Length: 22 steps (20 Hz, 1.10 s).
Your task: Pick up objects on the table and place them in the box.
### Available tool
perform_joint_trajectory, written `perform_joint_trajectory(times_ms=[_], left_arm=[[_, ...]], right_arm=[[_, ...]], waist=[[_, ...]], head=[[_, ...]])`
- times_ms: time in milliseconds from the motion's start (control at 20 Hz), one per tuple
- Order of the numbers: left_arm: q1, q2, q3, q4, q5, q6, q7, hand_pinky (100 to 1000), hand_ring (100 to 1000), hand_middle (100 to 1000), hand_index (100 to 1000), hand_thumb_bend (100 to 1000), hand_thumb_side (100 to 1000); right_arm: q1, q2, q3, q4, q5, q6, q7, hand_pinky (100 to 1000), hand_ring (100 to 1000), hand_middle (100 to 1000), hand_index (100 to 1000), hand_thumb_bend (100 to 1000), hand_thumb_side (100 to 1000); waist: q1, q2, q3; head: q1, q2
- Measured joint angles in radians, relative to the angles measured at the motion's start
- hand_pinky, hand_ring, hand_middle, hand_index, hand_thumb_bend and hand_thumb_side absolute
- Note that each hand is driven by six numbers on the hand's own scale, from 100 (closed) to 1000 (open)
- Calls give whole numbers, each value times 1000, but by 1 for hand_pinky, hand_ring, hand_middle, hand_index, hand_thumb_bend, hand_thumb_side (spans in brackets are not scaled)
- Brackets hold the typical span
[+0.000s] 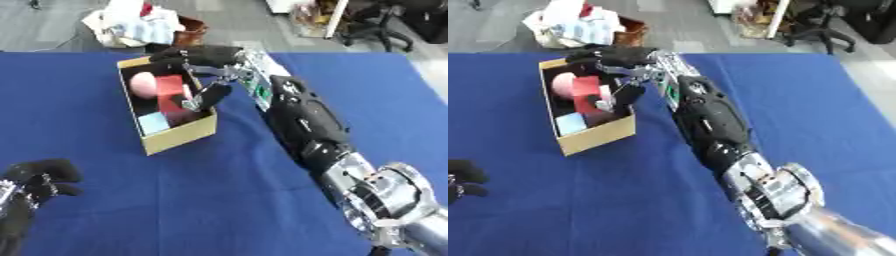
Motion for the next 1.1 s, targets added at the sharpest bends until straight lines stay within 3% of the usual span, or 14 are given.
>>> perform_joint_trajectory(times_ms=[300,550,650,800,950,1050,1100], left_arm=[[3,1,8,0,0,-3,9,643,702,645,758,100,932],[10,1,24,0,-1,-7,26,643,703,646,757,100,919],[11,2,31,0,-3,-8,34,643,703,647,757,100,916],[12,4,40,0,-4,-11,45,643,703,647,757,100,909],[16,9,49,0,-4,-12,56,642,704,648,757,100,905],[19,10,54,0,-4,-13,62,642,704,649,757,100,904],[19,10,56,0,-4,-13,64,642,704,649,757,100,904]], right_arm=[[-8,-61,0,-74,-200,10,10,920,964,1000,1000,100,371],[63,-158,-2,-217,-506,24,24,887,911,987,1000,100,186],[115,-206,-10,-286,-640,30,30,867,887,965,1000,100,172],[203,-277,-33,-384,-830,53,53,837,859,930,1000,100,234],[304,-327,-64,-487,-1009,94,94,801,825,889,1000,100,349],[380,-346,-93,-554,-1118,132,112,777,800,863,1000,100,489],[420,-349,-109,-586,-1167,157,115,771,792,858,1000,100,497]], waist=[[0,-4,-24],[0,-7,-53],[0,-9,-63],[0,-14,-78],[0,-17,-91],[0,-19,-100],[0,-19,-104]], head=[[23,0],[49,0],[60,3],[74,8],[89,10],[100,16],[105,17]])
